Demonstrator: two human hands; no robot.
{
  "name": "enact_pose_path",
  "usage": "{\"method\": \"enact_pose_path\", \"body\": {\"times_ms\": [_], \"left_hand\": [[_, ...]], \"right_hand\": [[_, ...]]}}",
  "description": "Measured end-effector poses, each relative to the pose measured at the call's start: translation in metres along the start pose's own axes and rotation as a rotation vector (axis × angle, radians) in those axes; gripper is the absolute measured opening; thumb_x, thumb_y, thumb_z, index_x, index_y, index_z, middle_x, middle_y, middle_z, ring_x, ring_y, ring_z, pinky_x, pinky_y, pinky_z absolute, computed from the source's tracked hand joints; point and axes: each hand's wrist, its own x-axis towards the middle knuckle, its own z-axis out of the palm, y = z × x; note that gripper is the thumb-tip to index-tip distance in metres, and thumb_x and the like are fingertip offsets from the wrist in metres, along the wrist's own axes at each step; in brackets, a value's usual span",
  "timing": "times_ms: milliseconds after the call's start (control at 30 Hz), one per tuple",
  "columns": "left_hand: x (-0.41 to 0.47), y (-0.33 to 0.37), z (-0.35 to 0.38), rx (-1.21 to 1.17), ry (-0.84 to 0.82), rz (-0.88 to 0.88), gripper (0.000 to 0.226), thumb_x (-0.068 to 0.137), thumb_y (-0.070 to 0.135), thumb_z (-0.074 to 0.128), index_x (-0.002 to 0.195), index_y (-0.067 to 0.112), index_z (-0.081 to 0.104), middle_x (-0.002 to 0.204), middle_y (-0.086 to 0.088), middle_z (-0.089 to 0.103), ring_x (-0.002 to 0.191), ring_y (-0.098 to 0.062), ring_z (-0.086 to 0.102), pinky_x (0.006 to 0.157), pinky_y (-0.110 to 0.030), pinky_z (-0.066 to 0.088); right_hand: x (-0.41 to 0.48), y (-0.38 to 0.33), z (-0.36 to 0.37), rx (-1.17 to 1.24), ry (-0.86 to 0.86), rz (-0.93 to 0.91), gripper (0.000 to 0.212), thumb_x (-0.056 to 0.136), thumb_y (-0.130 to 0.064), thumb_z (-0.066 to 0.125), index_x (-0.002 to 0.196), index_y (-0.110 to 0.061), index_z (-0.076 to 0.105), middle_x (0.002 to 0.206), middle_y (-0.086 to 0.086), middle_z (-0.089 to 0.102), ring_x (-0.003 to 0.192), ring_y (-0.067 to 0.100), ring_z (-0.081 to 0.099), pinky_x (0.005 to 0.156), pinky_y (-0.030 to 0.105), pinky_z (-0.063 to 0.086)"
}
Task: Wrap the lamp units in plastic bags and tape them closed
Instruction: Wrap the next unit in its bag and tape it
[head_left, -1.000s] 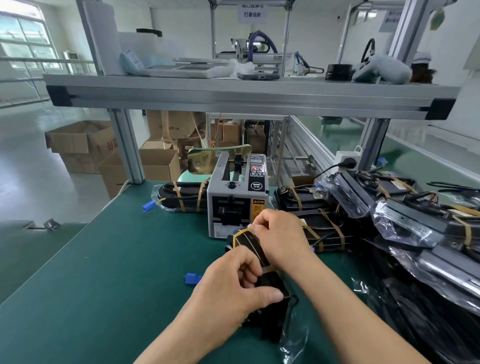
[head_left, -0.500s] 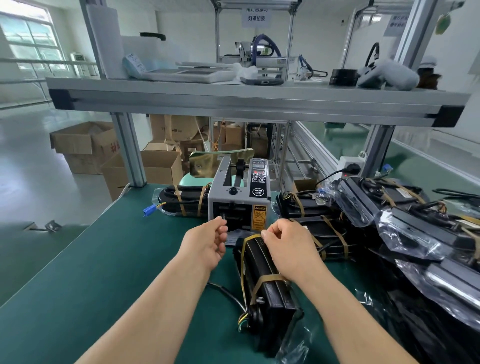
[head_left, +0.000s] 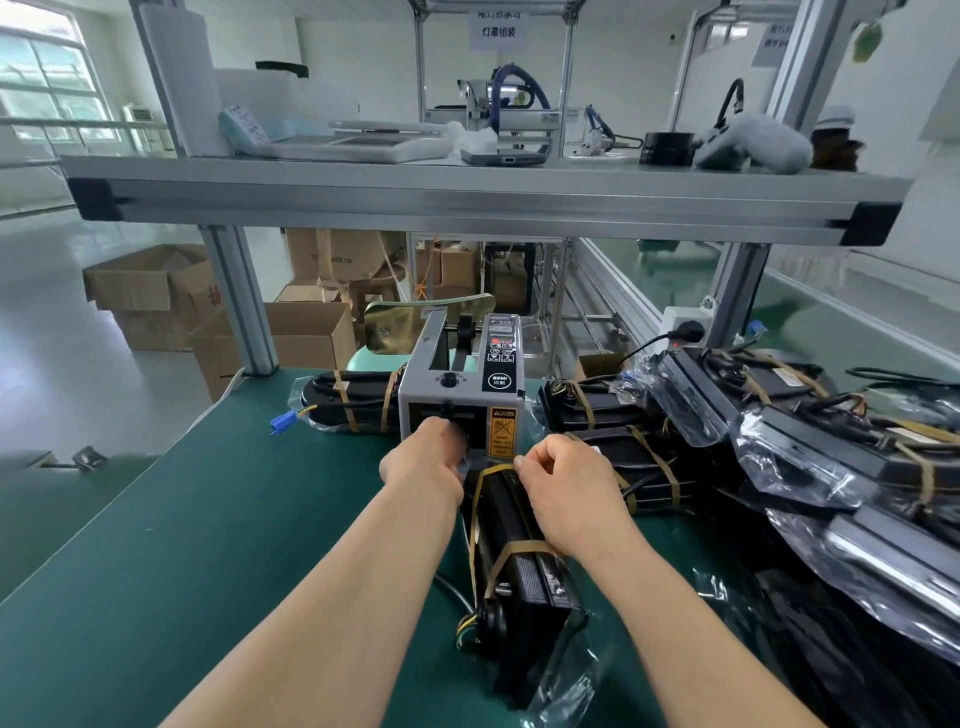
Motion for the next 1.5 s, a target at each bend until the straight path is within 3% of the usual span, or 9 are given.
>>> {"method": "enact_pose_path", "body": {"times_ms": [100,267,367,467,867,1067,1233,1400,1500], "left_hand": [[-0.007,-0.001,-0.008,0.038,-0.064,0.114,0.021,0.086,0.009,0.064,0.071,0.018,0.052,0.048,0.007,0.049,0.037,-0.003,0.039,0.033,-0.016,0.026],[-0.033,0.012,-0.036,0.414,-0.479,0.315,0.023,0.090,0.012,0.065,0.067,0.017,0.062,0.059,0.004,0.055,0.047,-0.006,0.047,0.047,-0.017,0.040],[-0.048,0.017,-0.043,0.739,-0.615,0.380,0.030,0.090,0.013,0.062,0.061,0.021,0.062,0.059,0.004,0.052,0.049,-0.006,0.043,0.050,-0.017,0.037],[-0.051,0.018,-0.044,0.887,-0.613,0.426,0.034,0.089,0.016,0.064,0.056,0.023,0.061,0.052,0.007,0.045,0.047,-0.006,0.037,0.045,-0.014,0.033],[-0.044,0.021,-0.040,1.060,-0.562,0.548,0.023,0.081,0.016,0.075,0.061,0.017,0.063,0.050,0.012,0.053,0.042,0.003,0.042,0.045,-0.011,0.035],[-0.041,0.018,-0.041,1.046,-0.568,0.592,0.029,0.081,0.012,0.074,0.057,0.018,0.059,0.047,0.014,0.050,0.040,0.003,0.039,0.042,-0.010,0.034],[-0.039,0.015,-0.043,1.059,-0.549,0.618,0.023,0.080,0.014,0.073,0.061,0.015,0.061,0.059,0.004,0.054,0.045,-0.003,0.039,0.046,-0.015,0.037],[-0.037,0.012,-0.045,1.115,-0.497,0.671,0.026,0.079,0.021,0.074,0.057,0.021,0.060,0.062,0.004,0.059,0.058,-0.008,0.050,0.062,-0.028,0.047],[-0.036,0.008,-0.045,1.096,-0.465,0.690,0.021,0.078,0.020,0.073,0.061,0.021,0.061,0.056,0.007,0.055,0.055,-0.009,0.047,0.061,-0.030,0.044]], "right_hand": [[-0.002,0.002,-0.001,0.038,-0.009,0.005,0.022,0.099,-0.035,0.055,0.082,-0.022,0.060,0.084,-0.007,0.062,0.078,0.005,0.055,0.059,0.018,0.037],[-0.001,0.000,-0.001,0.118,-0.045,0.019,0.022,0.098,-0.035,0.058,0.083,-0.018,0.062,0.087,-0.002,0.064,0.083,0.015,0.058,0.072,0.031,0.045],[-0.002,-0.002,0.001,0.279,-0.085,0.047,0.022,0.094,-0.029,0.062,0.077,-0.017,0.063,0.071,-0.005,0.062,0.064,0.007,0.054,0.059,0.025,0.042],[-0.004,-0.004,0.004,0.342,-0.105,0.078,0.021,0.093,-0.028,0.063,0.074,-0.018,0.062,0.061,-0.009,0.058,0.047,-0.002,0.047,0.045,0.014,0.036],[-0.004,-0.008,0.008,0.371,-0.119,0.074,0.020,0.094,-0.028,0.062,0.080,-0.015,0.067,0.067,-0.008,0.060,0.059,0.005,0.050,0.053,0.020,0.038],[-0.005,-0.008,0.008,0.376,-0.126,0.075,0.019,0.094,-0.027,0.062,0.084,-0.011,0.068,0.064,-0.008,0.060,0.052,0.001,0.049,0.051,0.018,0.039],[-0.004,-0.009,0.008,0.369,-0.133,0.063,0.021,0.096,-0.027,0.062,0.081,-0.014,0.065,0.067,-0.005,0.062,0.057,0.006,0.051,0.056,0.022,0.041],[-0.004,-0.008,0.009,0.369,-0.128,0.055,0.021,0.096,-0.028,0.062,0.080,-0.014,0.065,0.069,-0.004,0.063,0.060,0.008,0.053,0.058,0.024,0.042],[-0.003,-0.007,0.009,0.364,-0.123,0.058,0.021,0.095,-0.028,0.063,0.081,-0.012,0.066,0.069,-0.004,0.063,0.061,0.009,0.053,0.059,0.025,0.042]]}}
